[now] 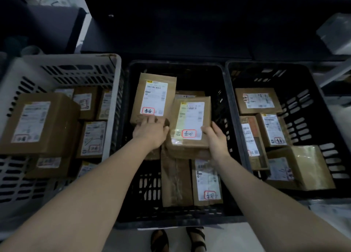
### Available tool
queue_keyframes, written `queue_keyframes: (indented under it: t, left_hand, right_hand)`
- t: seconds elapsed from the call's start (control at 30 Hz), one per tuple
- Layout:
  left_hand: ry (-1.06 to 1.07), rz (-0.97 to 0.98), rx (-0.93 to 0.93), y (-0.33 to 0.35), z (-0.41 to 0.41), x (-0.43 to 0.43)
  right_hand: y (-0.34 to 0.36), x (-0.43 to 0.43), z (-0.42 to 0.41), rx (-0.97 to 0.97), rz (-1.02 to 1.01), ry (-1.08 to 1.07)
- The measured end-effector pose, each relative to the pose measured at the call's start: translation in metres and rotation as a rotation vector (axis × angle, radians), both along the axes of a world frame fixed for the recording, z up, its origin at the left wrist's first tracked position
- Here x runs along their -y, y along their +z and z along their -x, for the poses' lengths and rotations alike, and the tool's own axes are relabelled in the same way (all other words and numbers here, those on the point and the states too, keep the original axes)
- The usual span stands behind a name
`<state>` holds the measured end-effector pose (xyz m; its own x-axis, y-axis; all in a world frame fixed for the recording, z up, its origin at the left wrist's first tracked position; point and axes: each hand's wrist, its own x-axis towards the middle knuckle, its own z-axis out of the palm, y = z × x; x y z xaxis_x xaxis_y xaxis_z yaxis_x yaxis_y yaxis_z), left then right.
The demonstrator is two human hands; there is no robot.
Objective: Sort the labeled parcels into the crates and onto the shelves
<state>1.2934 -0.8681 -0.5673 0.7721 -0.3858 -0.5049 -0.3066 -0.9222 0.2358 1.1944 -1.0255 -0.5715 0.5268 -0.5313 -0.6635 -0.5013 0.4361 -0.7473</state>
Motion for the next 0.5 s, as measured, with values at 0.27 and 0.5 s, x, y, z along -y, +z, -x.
queue_keyframes:
  t: [0.27,0.5]
  left_hand:
    - [-0.139,-0.092,-0.041,-0.008,0.008,0.005]
    - [-0.148,-0.013,0.159,0.032,0.029,-0.009]
  right_hand:
    - [-0.016,0.017,-0.049,-0.278,0.633,0.568]
    - [0.018,0.006,-0.025,-0.326,1.062,1.036]
